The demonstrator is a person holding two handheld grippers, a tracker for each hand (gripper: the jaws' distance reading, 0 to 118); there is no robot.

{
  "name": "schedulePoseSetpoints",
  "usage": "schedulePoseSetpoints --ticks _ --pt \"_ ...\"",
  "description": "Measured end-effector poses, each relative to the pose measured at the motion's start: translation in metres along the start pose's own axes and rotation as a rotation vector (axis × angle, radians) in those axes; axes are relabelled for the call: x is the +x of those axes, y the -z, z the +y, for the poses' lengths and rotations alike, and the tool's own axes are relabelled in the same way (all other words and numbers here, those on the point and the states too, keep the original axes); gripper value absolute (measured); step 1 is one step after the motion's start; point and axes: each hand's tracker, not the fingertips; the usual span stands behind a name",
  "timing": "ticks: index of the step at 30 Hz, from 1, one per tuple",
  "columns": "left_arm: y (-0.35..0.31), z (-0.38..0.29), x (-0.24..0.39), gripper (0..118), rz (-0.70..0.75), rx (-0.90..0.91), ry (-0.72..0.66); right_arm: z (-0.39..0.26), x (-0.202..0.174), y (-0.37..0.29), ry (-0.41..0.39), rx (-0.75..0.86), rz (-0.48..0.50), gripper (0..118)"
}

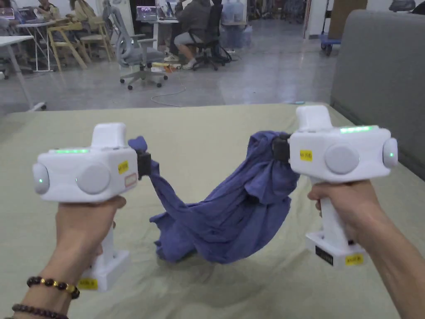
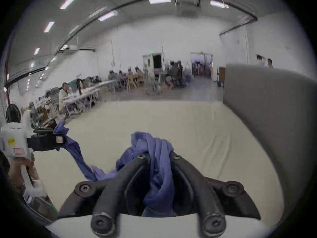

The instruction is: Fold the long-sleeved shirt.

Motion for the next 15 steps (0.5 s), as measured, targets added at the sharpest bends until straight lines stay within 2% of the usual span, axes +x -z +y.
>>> schedulePoseSetpoints --ticks 3,6,8,10,12,15 --pt "-0.018 0.084 -0.011 17 0.058 0.110 0.040 0.073 -0.011 0.000 -0.074 0.066 -0.046 13" --pt "-0.027 0.158 -0.020 17 0.066 0.173 0.012 0.136 -0.021 0.005 -0.095 0.139 -0.050 13" --pt "-0.030 0.193 -0.022 17 0.068 0.178 0.011 0.170 -0.024 0.004 -0.112 0.186 -0.098 13" --pt "-0.031 0.215 -0.020 17 0.147 0.196 0.052 0.190 -0.023 0.005 -0.122 0.216 -0.142 13" --pt "-0.031 0.224 -0.021 17 0.195 0.192 0.077 0.202 -0.015 0.011 -0.108 0.208 -0.141 13" --pt "-0.028 0.217 -0.027 17 0.157 0.184 0.067 0.202 -0.003 0.015 -0.072 0.193 -0.162 13"
